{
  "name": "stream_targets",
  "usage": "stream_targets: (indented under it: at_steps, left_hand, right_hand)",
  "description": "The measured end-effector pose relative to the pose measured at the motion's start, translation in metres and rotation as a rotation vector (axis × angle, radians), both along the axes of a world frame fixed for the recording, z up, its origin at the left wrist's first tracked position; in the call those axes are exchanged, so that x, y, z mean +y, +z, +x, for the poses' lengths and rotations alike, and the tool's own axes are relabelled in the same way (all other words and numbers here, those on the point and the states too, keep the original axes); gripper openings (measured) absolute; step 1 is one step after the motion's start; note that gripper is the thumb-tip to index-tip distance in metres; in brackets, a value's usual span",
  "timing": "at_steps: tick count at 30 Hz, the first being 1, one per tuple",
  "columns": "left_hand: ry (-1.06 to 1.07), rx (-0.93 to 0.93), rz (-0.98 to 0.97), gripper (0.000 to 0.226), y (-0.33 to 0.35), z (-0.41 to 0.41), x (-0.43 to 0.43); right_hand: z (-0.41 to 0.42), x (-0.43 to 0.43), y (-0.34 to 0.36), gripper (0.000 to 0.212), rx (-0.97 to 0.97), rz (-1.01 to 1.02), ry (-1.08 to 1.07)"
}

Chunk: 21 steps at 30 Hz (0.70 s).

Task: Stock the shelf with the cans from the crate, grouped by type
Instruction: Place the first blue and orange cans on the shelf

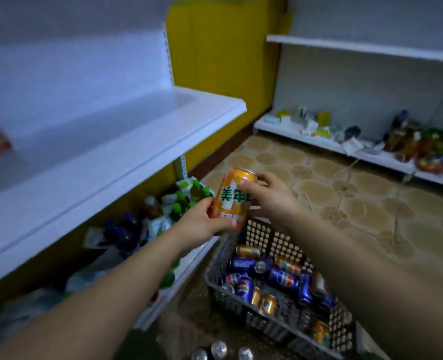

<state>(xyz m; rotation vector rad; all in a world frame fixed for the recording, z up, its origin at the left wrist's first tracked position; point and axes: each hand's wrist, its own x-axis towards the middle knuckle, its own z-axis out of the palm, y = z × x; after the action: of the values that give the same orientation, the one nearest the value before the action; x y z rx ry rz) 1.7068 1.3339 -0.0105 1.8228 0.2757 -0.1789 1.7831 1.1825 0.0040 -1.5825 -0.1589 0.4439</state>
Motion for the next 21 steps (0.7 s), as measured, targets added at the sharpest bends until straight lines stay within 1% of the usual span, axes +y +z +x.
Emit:
stream_targets:
  at_steps: [2, 5, 6, 7, 9, 11, 12, 14, 17, 19, 21]
  left_hand:
    - [0.019, -0.062, 0.027, 0.062, 0.030, -0.026, 0.021]
    - [0.090, -0.139, 0.133, 0.064, 0.069, -0.069, 0.060]
    - [0.120, -0.152, 0.178, 0.061, 0.079, -0.084, 0.075]
    - [0.154, -0.153, 0.234, 0.059, 0.088, -0.100, 0.090]
    - [0.240, -0.121, 0.426, 0.062, 0.103, -0.137, 0.127]
    - [0.316, -0.034, 0.654, 0.062, 0.109, -0.179, 0.166]
    - [0.350, 0.030, 0.730, 0.063, 0.110, -0.201, 0.186]
    - [0.421, 0.170, 0.833, 0.067, 0.106, -0.247, 0.223]
    - [0.478, 0.389, 0.996, 0.080, 0.090, -0.308, 0.268]
    - [0.488, 0.520, 1.045, 0.080, 0.078, -0.336, 0.282]
    - [0.507, 0.540, 1.024, 0.078, 0.067, -0.349, 0.287]
  right_hand:
    - [-0.021, 0.025, 0.035, 0.041, -0.104, 0.008, 0.029]
    - [-0.053, 0.066, 0.075, 0.067, -0.238, -0.003, 0.066]
    - [-0.062, 0.080, 0.084, 0.067, -0.268, -0.001, 0.089]
    - [-0.072, 0.094, 0.093, 0.062, -0.297, 0.003, 0.118]
    - [-0.091, 0.123, 0.104, 0.053, -0.338, 0.007, 0.176]
    - [-0.109, 0.153, 0.108, 0.056, -0.344, 0.002, 0.240]
    - [-0.119, 0.169, 0.109, 0.061, -0.345, 0.006, 0.276]
    - [-0.139, 0.200, 0.108, 0.066, -0.366, -0.005, 0.344]
    - [-0.168, 0.241, 0.107, 0.065, -0.403, -0.012, 0.439]
    - [-0.184, 0.265, 0.105, 0.062, -0.418, -0.012, 0.493]
    - [-0.196, 0.288, 0.103, 0.059, -0.424, -0.011, 0.543]
